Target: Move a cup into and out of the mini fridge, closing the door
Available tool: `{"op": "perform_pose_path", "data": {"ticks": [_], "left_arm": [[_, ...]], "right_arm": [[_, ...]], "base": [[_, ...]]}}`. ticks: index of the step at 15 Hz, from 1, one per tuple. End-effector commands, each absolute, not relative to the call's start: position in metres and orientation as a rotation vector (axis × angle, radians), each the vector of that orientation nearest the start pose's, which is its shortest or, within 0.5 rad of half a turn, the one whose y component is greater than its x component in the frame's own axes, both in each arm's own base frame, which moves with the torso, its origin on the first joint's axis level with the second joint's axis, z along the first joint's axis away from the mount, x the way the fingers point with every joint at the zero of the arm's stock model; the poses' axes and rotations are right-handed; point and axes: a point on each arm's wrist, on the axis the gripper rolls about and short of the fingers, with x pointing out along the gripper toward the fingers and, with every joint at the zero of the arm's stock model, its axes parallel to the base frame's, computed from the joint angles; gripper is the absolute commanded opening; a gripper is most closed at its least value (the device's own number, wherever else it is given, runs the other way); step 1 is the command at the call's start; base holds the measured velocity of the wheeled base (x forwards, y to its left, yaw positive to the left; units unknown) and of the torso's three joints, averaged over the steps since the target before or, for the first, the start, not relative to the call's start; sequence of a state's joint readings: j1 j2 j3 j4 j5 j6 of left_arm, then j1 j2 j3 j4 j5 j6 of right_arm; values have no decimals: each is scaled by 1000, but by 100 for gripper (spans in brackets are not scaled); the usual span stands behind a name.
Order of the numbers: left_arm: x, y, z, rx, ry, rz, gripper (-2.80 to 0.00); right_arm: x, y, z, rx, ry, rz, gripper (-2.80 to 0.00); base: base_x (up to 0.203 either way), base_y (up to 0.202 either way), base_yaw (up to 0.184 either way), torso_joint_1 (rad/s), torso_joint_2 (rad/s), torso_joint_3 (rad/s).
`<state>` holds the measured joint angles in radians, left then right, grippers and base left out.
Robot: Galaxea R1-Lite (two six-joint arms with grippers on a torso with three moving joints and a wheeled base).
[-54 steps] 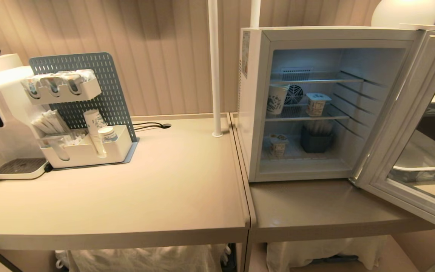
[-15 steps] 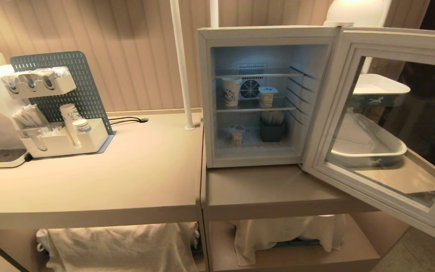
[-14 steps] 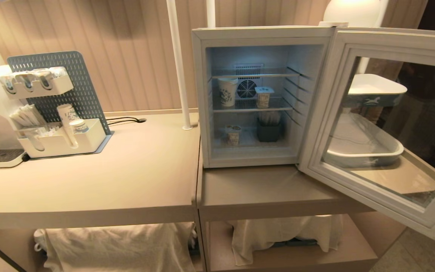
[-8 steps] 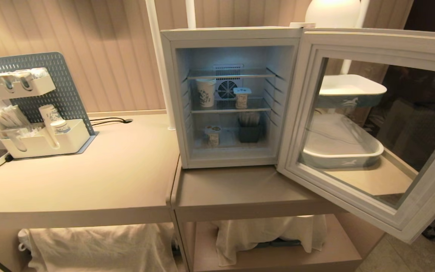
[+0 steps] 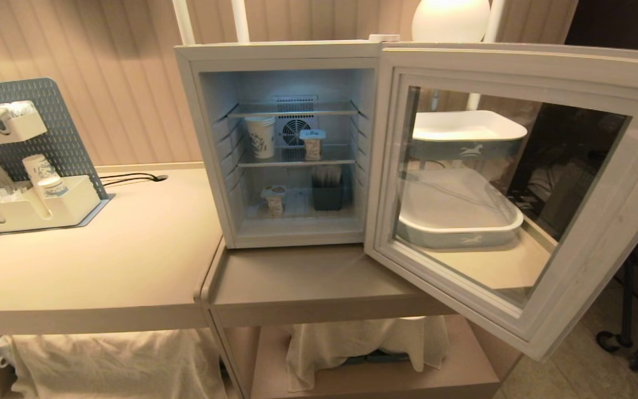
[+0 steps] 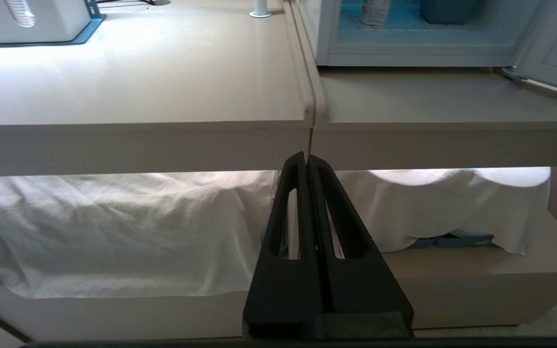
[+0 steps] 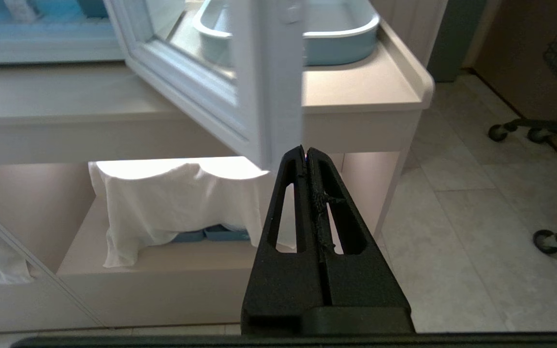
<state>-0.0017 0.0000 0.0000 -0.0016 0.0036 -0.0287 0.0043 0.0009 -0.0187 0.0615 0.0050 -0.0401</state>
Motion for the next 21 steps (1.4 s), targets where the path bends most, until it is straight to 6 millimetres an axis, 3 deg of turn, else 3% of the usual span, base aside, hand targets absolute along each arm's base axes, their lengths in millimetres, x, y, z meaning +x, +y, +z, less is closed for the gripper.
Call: {"op": "perform_pose_path", "data": {"ticks": [1, 3, 5, 6, 8, 10, 12, 14, 17, 19, 21], "left_arm": [[-23, 0, 75, -29, 1, 3, -280], [-23, 0, 75, -30, 1, 3, -280], [-23, 0, 75, -29, 1, 2, -280], [-23, 0, 75, -31, 1, 3, -280], [-23, 0, 75, -31, 2, 2, -280], [-23, 0, 75, -31, 1, 3, -280], [-23, 0, 75, -31, 1, 3, -280], [-23, 0, 75, -31, 1, 2, -280], [-23, 0, 75, -31, 2, 2, -280], [-23, 0, 75, -31, 1, 3, -280], [-23, 0, 75, -31, 1, 3, -280]], "right_arm": [[-24, 0, 75, -2, 36, 7, -280], [-30, 0, 99, 45, -25, 5, -280], [-30, -1, 144, 127, -44, -19, -280], [-20, -2, 166, 175, -10, -59, -280], [28, -3, 206, 244, 139, -164, -280], [109, -13, 230, 302, 305, -278, -280], [188, -42, 236, 394, 380, -317, -280], [238, -81, 232, 534, 394, -130, -280], [262, -117, 232, 669, 391, 426, -280], [282, -138, 226, 695, 391, 567, -280], [291, -145, 221, 713, 402, 671, -280]], "base": [[0, -140, 0, -2, 2, 7], [0, -41, -3, 2, 4, 0], [0, 0, 0, 0, 0, 0], [0, 0, 0, 0, 0, 0], [0, 0, 0, 0, 0, 0], [0, 0, 0, 0, 0, 0], [0, 0, 0, 0, 0, 0], [0, 0, 0, 0, 0, 0], [0, 0, 0, 0, 0, 0], [0, 0, 0, 0, 0, 0], [0, 0, 0, 0, 0, 0]]}}
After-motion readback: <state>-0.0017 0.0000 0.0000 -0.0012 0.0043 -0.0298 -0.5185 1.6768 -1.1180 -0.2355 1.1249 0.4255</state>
